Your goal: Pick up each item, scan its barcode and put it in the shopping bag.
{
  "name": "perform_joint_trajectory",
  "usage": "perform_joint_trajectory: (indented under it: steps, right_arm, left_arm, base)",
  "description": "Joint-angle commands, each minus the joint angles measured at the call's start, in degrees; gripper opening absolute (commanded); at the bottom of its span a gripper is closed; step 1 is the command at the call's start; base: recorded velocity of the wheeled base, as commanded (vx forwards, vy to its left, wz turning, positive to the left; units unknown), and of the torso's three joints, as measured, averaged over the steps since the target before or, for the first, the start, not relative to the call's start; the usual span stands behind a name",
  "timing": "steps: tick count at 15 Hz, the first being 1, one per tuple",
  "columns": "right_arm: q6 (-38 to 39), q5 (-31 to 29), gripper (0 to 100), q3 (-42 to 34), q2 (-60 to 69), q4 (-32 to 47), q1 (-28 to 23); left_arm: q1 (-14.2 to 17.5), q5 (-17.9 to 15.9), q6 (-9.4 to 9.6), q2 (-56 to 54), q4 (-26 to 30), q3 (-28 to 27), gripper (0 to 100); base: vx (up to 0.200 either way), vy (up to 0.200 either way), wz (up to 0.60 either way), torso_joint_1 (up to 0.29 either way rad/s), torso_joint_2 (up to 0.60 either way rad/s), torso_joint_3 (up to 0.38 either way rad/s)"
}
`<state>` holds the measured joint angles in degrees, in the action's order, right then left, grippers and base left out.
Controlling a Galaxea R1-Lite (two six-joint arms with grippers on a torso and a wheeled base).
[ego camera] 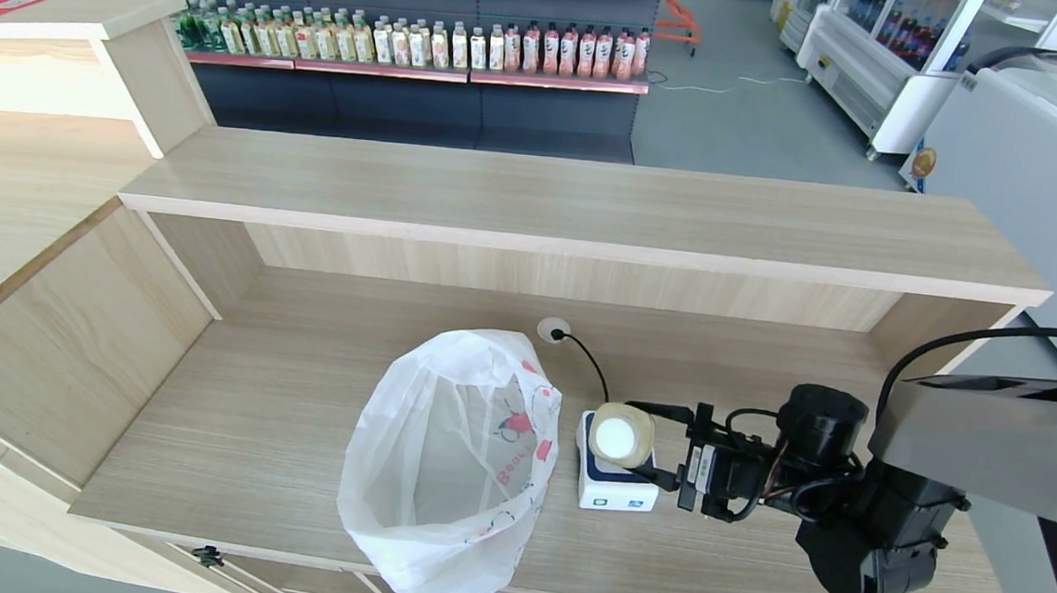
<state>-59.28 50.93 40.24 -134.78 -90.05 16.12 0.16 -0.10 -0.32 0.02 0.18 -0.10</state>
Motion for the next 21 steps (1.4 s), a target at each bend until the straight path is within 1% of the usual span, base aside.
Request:
perform_joint_trajectory:
  steps: [1, 4, 11, 14, 16, 17, 18, 19, 20, 21]
  right_arm:
    - [-0.2, 0.0, 0, 0.5, -1.1, 0.1, -0.1]
    - [-0.2, 0.7, 0, 2.3, -1.9, 0.1, -0.2]
    - [0.3, 0.8, 0, 2.1, -1.3, 0.1, -0.2]
    - [3.6, 0.8, 0, 1.9, 2.0, 0.1, -0.7]
    - [11.2, 0.7, 0, 0.8, 7.1, 0.1, -2.1]
    - [20.0, -0.5, 0, -1.3, 12.4, 0.1, -2.6]
    - [28.8, -4.7, 0, -3.2, 18.1, 0.1, -3.0]
    - [39.4, -13.8, 0, -5.3, 24.9, 3.2, -2.8]
    - [45.9, -19.1, 0, -6.4, 29.0, 7.1, -2.4]
    - [49.8, -22.4, 0, -7.2, 31.7, 11.0, -1.4]
  left_arm:
    - [0.0, 0.1, -0.03, 0.0, 0.0, 0.0, 100]
    - [0.0, 0.0, -0.03, 0.0, 0.0, 0.0, 100]
    - [0.0, 0.1, -0.03, 0.0, 0.0, 0.0, 100]
    - [0.0, 0.0, -0.03, 0.0, 0.0, 0.0, 100]
    - [0.0, 0.1, -0.03, 0.0, 0.0, 0.0, 100]
    - [0.0, 0.0, -0.03, 0.0, 0.0, 0.0, 100]
    - [0.0, 0.0, -0.03, 0.0, 0.0, 0.0, 100]
    - [0.0, 0.0, -0.03, 0.0, 0.0, 0.0, 100]
    - [0.0, 0.0, -0.03, 0.0, 0.0, 0.0, 100]
    - [0.0, 0.0, -0.03, 0.0, 0.0, 0.0, 100]
  base:
    - [0.0, 0.0, 0.0, 0.0, 0.0, 0.0]
    - [0.0, 0.0, 0.0, 0.0, 0.0, 0.0]
    - [0.0, 0.0, 0.0, 0.0, 0.0, 0.0]
    - [0.0, 0.0, 0.0, 0.0, 0.0, 0.0]
    - [0.0, 0.0, 0.0, 0.0, 0.0, 0.0]
    - [0.0, 0.0, 0.0, 0.0, 0.0, 0.0]
    - [0.0, 0.0, 0.0, 0.0, 0.0, 0.0]
    - [0.0, 0.0, 0.0, 0.0, 0.0, 0.0]
    - [0.0, 0.0, 0.0, 0.0, 0.0, 0.0]
    - [0.0, 0.0, 0.0, 0.0, 0.0, 0.0]
